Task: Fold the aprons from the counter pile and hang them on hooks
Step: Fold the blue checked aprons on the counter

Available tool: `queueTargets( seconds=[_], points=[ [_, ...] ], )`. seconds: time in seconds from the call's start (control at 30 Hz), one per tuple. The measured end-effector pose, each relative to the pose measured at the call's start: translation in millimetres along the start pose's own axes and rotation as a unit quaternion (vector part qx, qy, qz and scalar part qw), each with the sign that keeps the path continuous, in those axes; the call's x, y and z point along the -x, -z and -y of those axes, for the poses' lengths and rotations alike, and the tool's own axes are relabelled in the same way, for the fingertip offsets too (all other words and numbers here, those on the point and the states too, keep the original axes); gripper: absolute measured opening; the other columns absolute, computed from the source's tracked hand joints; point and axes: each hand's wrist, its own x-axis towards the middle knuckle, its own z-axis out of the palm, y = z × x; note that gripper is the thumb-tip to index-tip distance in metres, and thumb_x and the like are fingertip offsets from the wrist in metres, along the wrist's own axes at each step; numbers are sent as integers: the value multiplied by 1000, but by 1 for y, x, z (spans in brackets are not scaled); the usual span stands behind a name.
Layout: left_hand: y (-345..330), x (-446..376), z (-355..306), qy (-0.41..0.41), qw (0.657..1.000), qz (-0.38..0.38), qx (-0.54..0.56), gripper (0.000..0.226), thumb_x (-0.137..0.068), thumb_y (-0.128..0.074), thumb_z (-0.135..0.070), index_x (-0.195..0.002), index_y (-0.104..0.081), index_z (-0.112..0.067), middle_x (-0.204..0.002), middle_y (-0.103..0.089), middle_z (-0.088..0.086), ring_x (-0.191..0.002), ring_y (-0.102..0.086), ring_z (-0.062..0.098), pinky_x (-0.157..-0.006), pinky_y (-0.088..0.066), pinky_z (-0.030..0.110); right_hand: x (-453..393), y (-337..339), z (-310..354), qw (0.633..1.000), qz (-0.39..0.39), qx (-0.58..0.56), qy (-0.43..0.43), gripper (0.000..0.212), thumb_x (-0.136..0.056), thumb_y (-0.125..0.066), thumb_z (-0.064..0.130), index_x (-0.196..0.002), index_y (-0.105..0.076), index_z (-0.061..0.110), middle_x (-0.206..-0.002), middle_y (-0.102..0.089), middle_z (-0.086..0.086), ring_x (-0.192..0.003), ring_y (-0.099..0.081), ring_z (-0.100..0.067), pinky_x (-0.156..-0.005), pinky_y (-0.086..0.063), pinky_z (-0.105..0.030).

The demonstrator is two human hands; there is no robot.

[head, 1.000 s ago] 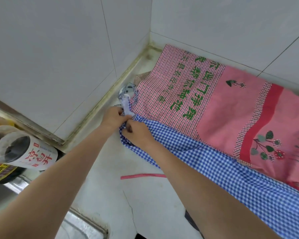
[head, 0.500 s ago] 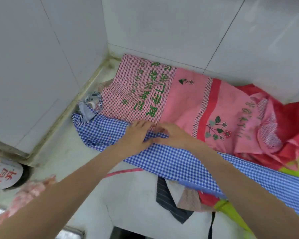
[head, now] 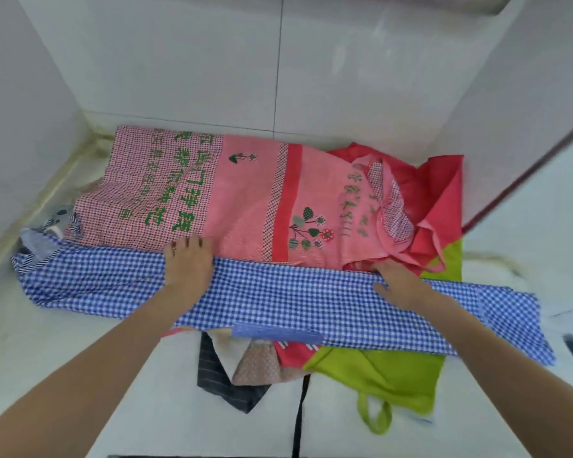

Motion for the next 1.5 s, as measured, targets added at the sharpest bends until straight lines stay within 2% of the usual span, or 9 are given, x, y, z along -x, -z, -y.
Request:
queueTargets(
  seconds=[0.1, 0.2, 0.53, 0.63, 0.8, 0.93, 1.13, 1.3, 1.5],
  points=[
    [5, 22, -57, -130, 984, -95, 70, 37, -72, -66, 3, -108, -60, 2, -107, -56, 22, -95, -56, 41, -80, -43, 51, 12, -2, -48, 999, -37, -16, 27, 40, -96, -51, 23, -129, -46, 2, -136, -45, -14, -121, -48, -26, -98, -34, -28],
    [17, 45, -141, -237, 957, -17, 169, 40, -84, -60, -4, -124, -52, -2, -123, -48, 14, -81, -60, 32, -60, -49, 37, 18, 1, -92, 998, 1, -23, 66, 44, -95, -53, 29, -130, -45, 4, -132, -49, -11, -119, -49, -23, -97, -32, -25],
    [21, 54, -338, -166, 959, 139, 183, 47, -98, -46, -23, -143, -33, -14, -145, -37, 7, -116, -53, 28, -93, -44, 39, 36, 28, -233, 982, 65, -139, 111, 23, -84, -69, 17, -104, -60, 9, -95, -59, -1, -94, -56, -16, -84, -41, -25],
    [21, 48, -354, -137, 961, 149, 186, 36, -96, -48, -16, -132, -47, -12, -132, -51, 10, -116, -52, 28, -94, -43, 39, 35, 26, -256, 985, 136, -24, 103, 23, -88, -63, 19, -108, -57, 9, -94, -49, 2, -92, -46, -14, -73, -36, -23],
    [22, 43, -353, -53, 979, 99, 171, 25, -97, -45, -16, -115, -60, -5, -120, -58, 14, -105, -57, 31, -86, -46, 40, 21, 23, -258, 993, 49, -42, 99, 20, -93, -54, 16, -74, -52, 21, -90, -44, -4, -93, -44, -19, -73, -32, -25],
    [20, 43, -360, -9, 983, 107, 148, 26, -99, -42, -18, -121, -52, -7, -128, -44, 10, -106, -56, 33, -84, -46, 42, 18, 15, -261, 994, 37, -45, 97, 13, -95, -48, 11, -99, -60, 7, -102, -48, -7, -98, -48, -21, -82, -36, -28],
    [17, 44, -358, -54, 986, 149, 61, 27, -102, -34, -22, -122, -43, -7, -118, -58, 15, -106, -58, 35, -84, -45, 43, 29, 13, -255, 985, 135, -71, 77, 22, -95, -43, 7, -115, -51, 9, -112, -54, -6, -98, -50, -19, -77, -38, -26],
    [23, 49, -342, -170, 972, 161, 28, 25, -100, -37, -26, -112, -52, -10, -99, -65, 10, -86, -60, 26, -74, -48, 35, 65, 14, -242, 900, 411, -119, 86, 26, -91, -49, -1, -112, -62, 6, -106, -63, -5, -97, -59, -18, -87, -49, -32],
    [9, 93, -377, -100, 990, 76, 62, 36, -101, -36, -29, -131, -39, -9, -127, -48, 8, -98, -62, 33, -69, -46, 39, 81, 0, -237, 930, 353, -47, 93, 34, -89, -50, -2, -121, -59, 3, -127, -58, -12, -118, -53, -28, -101, -44, -40]
  ],
)
